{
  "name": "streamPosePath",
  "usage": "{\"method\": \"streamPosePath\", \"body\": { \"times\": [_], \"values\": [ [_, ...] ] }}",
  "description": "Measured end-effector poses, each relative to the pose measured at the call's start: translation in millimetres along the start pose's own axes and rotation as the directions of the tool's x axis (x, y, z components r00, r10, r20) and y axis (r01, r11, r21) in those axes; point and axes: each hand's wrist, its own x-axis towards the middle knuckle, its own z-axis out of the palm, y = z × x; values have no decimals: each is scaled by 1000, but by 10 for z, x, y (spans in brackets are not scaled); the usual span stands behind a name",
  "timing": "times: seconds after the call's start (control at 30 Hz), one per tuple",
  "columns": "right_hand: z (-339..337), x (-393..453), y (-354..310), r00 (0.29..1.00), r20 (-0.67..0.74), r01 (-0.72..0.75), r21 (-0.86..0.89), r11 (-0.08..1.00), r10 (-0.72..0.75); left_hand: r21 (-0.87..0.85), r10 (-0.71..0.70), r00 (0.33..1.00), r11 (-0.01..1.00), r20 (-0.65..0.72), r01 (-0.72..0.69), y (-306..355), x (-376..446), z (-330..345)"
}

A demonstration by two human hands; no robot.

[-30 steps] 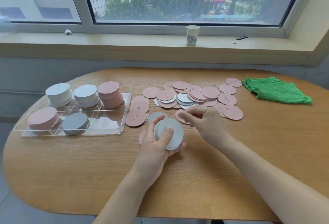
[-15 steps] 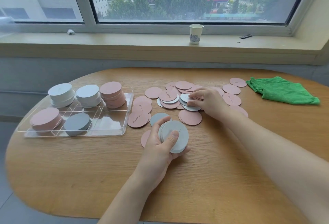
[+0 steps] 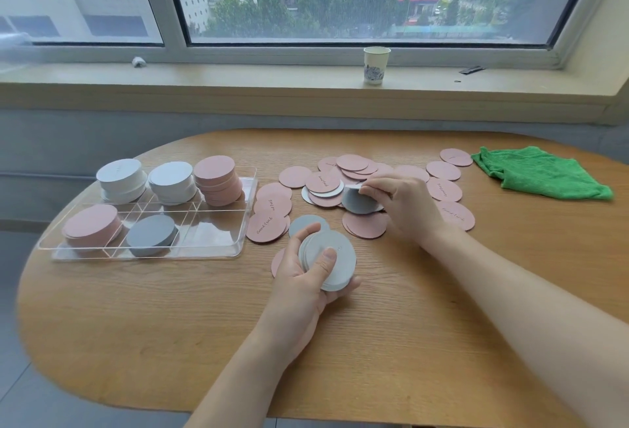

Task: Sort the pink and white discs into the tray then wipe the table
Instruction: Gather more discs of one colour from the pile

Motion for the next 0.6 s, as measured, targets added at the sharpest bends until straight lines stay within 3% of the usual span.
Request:
{"method": "streamPosePath", "body": {
  "times": [0.17,0.27,0.4,0.6],
  "values": [
    [-123,-306,-432,998,-69,11,151,988,-1,-30,30,996,999,-80,-33,-17,24,-68],
    [-187,-512,-714,992,-87,-66,297,953,96,-44,57,994,997,-94,-61,-20,6,-58],
    [-247,-739,-988,959,-47,-205,564,800,279,-89,57,992,994,-112,-67,4,-29,-21],
    [-365,-814,-1127,910,-17,-261,754,603,415,-147,45,988,987,-146,-66,43,-43,8]
  ]
}}
